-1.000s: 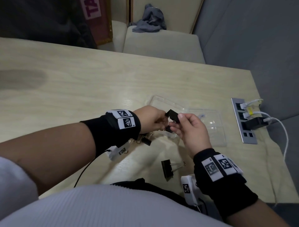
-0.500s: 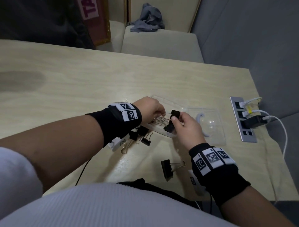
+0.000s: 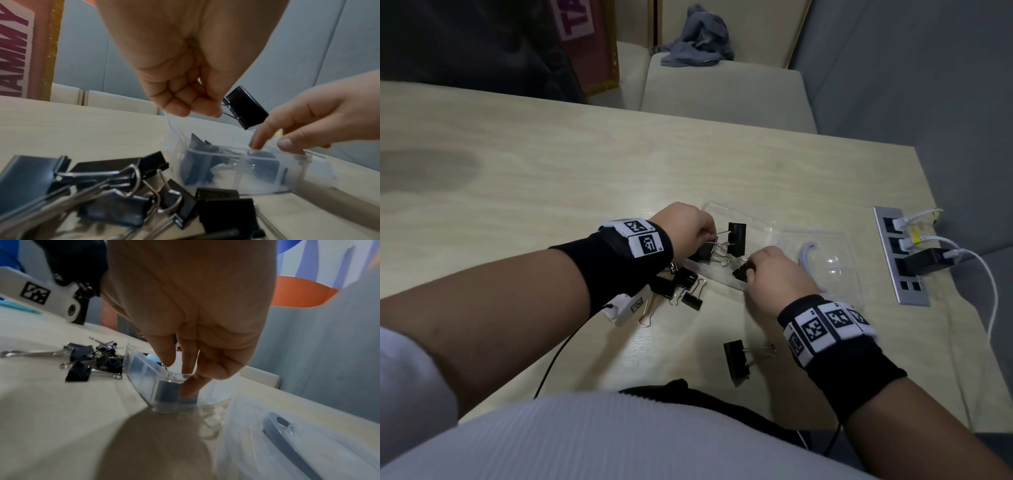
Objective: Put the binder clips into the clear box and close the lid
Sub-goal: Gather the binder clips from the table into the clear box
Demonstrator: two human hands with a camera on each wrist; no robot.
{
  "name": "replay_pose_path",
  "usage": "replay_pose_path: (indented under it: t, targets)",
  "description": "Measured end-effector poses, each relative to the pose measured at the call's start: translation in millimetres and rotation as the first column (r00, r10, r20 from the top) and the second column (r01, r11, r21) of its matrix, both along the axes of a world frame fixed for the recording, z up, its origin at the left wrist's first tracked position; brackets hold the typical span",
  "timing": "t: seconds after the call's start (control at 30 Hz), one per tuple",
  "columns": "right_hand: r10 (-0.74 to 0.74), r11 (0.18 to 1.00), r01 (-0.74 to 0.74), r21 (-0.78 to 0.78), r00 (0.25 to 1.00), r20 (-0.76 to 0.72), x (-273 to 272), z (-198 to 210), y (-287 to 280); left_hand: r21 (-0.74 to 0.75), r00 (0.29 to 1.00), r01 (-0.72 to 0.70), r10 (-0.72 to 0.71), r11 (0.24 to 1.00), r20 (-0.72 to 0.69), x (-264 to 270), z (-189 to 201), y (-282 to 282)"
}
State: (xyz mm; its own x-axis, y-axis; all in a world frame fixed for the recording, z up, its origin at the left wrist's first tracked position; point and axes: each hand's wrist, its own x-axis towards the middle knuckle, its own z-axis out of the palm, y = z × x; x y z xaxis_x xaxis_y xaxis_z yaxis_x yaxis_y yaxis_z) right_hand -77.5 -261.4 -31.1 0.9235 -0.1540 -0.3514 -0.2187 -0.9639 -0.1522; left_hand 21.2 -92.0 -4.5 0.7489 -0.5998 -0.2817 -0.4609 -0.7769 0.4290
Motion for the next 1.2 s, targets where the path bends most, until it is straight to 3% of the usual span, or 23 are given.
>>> replay_pose_path:
  t: [0.17, 0.23, 0.3, 0.37, 0.47, 0.57, 0.7, 0.8, 0.87, 0.93, 1.13, 1.2]
  targets:
    - [-0.257, 0.908, 0.201, 0.367, 0.96, 0.112, -4, 19, -1, -0.169, 0.984, -0.132, 0.108, 0.977, -0.142, -13, 2, -11]
    - [-0.359, 0.801, 0.269, 0.535, 0.931, 0.071, -3, 19, 2, -0.208, 0.976, -0.134, 0.093, 0.969, -0.196, -18, 3, -16]
    - [-0.477, 0.64, 0.337, 0.69, 0.879, 0.013, 2, 16, 5, -0.224, 0.973, -0.104, 0.052, 0.969, -0.225, -22, 6, -21]
    - [-0.53, 0.576, 0.34, 0.744, 0.848, 0.022, 6, 15, 7, -0.191, 0.975, -0.052, 0.009, 0.98, -0.222, -25, 8, -24]
    - [-0.487, 0.64, 0.303, 0.706, 0.871, 0.067, 11, 16, 5, -0.083, 0.976, -0.034, 0.015, 0.996, -0.219, -24, 8, -23]
    - [-0.356, 0.802, 0.246, 0.544, 0.928, 0.106, 20, 15, 3, 0.003, 0.991, -0.061, 0.061, 0.998, -0.123, -16, 8, -13]
    - [-0.208, 0.925, 0.179, 0.336, 0.977, 0.054, 29, 7, 3, -0.059, 0.993, -0.116, 0.116, 0.992, 0.0, -12, 2, -4]
    - [-0.204, 0.93, 0.171, 0.325, 0.977, 0.069, 29, 2, 8, -0.037, 0.989, 0.049, -0.044, 0.998, 0.145, -17, -6, -4]
    - [-0.162, 0.953, 0.13, 0.273, 0.982, 0.096, 28, 1, 10, 0.118, 0.956, 0.22, -0.238, 0.968, 0.169, -20, -13, -5]
    - [-0.099, 0.976, 0.075, 0.204, 0.989, 0.111, 24, 2, 10, 0.24, 0.93, 0.304, -0.342, 0.922, 0.137, -21, -21, -2]
    - [-0.046, 0.973, -0.018, 0.229, 0.961, 0.273, -14, 12, 15, 0.306, 0.89, 0.365, -0.426, 0.879, 0.162, -24, -30, 4]
    - [0.052, 0.965, -0.108, 0.238, 0.972, 0.227, -31, 17, 18, 0.318, 0.882, 0.367, -0.435, 0.874, 0.18, -26, -28, 4]
